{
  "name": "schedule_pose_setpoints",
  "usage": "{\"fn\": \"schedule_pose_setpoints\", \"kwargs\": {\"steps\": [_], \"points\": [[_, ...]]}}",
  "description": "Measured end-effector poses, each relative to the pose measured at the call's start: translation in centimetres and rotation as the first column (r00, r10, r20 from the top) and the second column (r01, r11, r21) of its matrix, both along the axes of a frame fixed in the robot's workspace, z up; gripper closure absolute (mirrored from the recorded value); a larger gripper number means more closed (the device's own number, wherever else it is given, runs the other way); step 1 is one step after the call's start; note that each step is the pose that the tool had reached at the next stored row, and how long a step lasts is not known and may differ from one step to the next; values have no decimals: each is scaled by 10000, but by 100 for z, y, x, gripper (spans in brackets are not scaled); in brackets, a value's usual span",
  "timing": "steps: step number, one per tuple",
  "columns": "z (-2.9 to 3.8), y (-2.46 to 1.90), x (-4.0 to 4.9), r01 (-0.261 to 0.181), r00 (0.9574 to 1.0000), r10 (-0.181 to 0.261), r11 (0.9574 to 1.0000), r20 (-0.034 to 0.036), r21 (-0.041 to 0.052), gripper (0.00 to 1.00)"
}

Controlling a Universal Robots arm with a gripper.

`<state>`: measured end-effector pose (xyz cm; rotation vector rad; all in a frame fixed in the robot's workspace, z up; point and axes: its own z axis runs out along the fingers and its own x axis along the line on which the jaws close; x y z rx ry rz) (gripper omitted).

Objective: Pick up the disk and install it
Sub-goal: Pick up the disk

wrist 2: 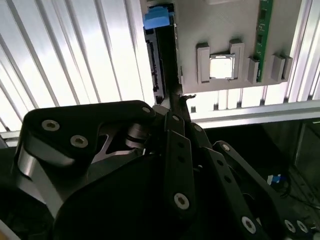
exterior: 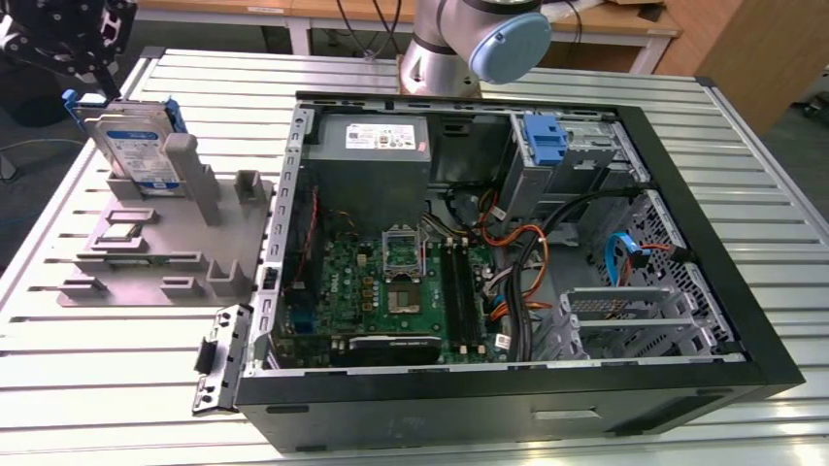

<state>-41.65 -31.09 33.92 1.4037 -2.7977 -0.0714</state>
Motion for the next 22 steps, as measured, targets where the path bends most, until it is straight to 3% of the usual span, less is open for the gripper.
{"fn": "schedule_pose_setpoints", "kwargs": {"steps": [5, 10, 16, 22], "points": [[-1, 0, 0, -858, 9963, 858, 9963, 0, 0, 90], [-5, 0, 0, -1733, 9849, 1733, 9849, 0, 0, 90], [-9, 0, 0, -2759, 9612, 2759, 9612, 0, 1, 90], [-13, 0, 0, -3734, 9277, 3734, 9277, 1, 4, 90]]}}
